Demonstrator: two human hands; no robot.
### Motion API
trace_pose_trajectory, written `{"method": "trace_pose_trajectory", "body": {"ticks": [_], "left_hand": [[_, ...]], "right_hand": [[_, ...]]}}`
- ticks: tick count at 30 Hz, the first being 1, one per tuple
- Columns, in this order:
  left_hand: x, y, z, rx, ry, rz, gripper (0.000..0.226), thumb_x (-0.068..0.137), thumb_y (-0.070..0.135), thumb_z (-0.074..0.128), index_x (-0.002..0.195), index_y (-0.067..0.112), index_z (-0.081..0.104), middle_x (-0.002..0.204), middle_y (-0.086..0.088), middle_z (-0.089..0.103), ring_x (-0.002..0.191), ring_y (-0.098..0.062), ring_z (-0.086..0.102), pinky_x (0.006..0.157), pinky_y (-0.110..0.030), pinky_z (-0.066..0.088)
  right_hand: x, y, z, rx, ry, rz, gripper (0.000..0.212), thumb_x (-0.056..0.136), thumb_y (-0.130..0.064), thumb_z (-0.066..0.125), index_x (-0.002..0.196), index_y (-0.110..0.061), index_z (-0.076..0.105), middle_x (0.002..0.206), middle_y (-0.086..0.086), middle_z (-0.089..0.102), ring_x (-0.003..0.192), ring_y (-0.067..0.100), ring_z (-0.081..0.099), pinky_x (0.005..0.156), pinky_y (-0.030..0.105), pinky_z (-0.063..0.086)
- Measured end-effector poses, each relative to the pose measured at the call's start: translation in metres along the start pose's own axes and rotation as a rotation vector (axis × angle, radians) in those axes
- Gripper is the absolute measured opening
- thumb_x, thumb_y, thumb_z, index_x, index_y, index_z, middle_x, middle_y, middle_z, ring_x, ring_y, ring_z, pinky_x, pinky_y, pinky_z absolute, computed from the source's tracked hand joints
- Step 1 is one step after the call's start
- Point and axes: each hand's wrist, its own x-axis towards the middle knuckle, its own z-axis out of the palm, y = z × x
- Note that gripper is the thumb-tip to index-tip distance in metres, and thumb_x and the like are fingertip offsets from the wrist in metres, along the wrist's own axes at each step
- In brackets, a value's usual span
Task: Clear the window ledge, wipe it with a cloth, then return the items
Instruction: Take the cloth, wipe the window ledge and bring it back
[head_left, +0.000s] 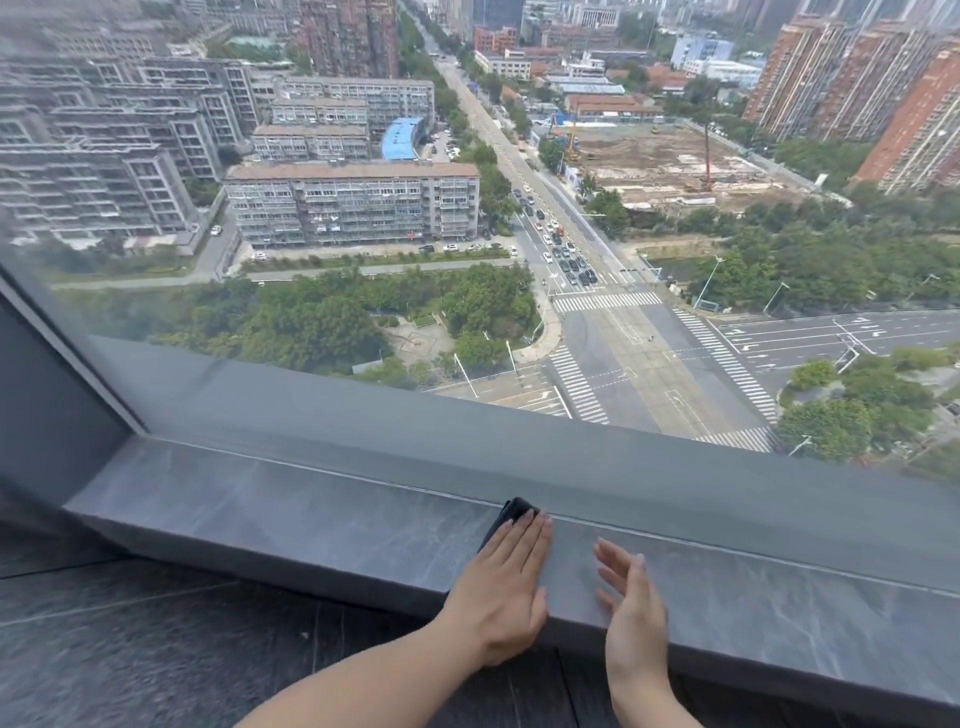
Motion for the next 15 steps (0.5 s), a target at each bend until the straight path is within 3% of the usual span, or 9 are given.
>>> {"method": "trace_pose_trajectory", "body": {"ticks": [4, 10, 15], "left_hand": [[-0.026, -0.052, -0.005, 0.02, 0.017, -0.035, 0.07, 0.086, 0.039, 0.044, 0.146, 0.006, 0.037, 0.154, -0.006, 0.036, 0.142, -0.018, 0.034, 0.112, -0.032, 0.014], [-0.056, -0.108, -0.011, 0.016, 0.09, -0.111, 0.069, 0.089, 0.038, 0.041, 0.149, 0.007, 0.029, 0.157, -0.007, 0.028, 0.145, -0.018, 0.026, 0.113, -0.031, 0.01], [-0.088, -0.167, -0.026, 0.005, 0.182, -0.179, 0.068, 0.092, 0.032, 0.028, 0.154, 0.01, 0.01, 0.161, -0.001, 0.002, 0.15, -0.017, 0.001, 0.115, -0.024, -0.01]], "right_hand": [[-0.004, 0.0, 0.032, -0.101, -0.053, -0.031, 0.044, 0.106, -0.028, 0.027, 0.104, -0.01, 0.067, 0.108, 0.01, 0.069, 0.11, 0.03, 0.061, 0.08, 0.03, 0.047], [-0.028, 0.003, 0.102, -0.19, -0.255, -0.005, 0.041, 0.105, -0.03, 0.027, 0.102, -0.017, 0.066, 0.105, 0.001, 0.07, 0.098, 0.01, 0.063, 0.08, 0.028, 0.046], [-0.042, 0.019, 0.14, -0.178, -0.305, 0.024, 0.041, 0.105, -0.029, 0.029, 0.102, -0.016, 0.067, 0.108, 0.005, 0.07, 0.105, 0.023, 0.063, 0.081, 0.033, 0.045]]}}
